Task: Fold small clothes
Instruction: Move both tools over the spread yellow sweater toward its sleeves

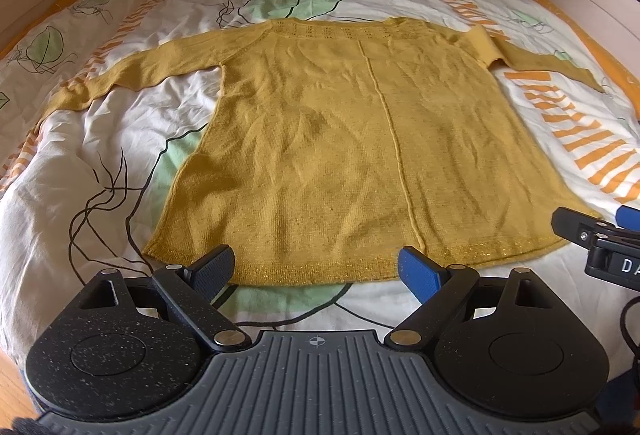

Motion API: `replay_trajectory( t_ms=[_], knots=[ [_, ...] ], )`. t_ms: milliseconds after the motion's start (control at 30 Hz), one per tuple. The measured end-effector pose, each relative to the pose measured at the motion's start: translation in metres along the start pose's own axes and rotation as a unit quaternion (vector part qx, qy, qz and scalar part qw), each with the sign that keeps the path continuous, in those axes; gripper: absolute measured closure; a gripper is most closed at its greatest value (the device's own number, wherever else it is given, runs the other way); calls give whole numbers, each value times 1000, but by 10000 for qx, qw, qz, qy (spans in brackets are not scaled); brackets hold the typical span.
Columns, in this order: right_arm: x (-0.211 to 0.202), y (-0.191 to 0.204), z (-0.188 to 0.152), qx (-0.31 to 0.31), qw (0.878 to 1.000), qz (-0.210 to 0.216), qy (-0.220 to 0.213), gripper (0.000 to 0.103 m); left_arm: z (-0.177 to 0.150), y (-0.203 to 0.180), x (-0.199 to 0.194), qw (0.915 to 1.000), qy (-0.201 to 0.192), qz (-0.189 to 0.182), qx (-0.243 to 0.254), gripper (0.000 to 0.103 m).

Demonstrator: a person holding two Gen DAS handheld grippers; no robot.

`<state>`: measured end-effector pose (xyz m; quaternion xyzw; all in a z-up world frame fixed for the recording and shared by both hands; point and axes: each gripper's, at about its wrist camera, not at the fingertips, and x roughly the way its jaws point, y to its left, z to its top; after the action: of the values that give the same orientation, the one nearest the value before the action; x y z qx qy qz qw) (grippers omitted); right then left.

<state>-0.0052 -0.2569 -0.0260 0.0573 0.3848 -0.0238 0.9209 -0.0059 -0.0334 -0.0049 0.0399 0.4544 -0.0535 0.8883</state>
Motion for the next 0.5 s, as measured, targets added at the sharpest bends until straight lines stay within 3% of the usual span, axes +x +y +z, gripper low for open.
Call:
replay_trajectory(
  t_ms=[500],
  knots=[
    [7, -1, 1, 30, 9999, -9, 97, 6, 3, -3, 8, 10000, 92, -19, -11, 14]
  ],
)
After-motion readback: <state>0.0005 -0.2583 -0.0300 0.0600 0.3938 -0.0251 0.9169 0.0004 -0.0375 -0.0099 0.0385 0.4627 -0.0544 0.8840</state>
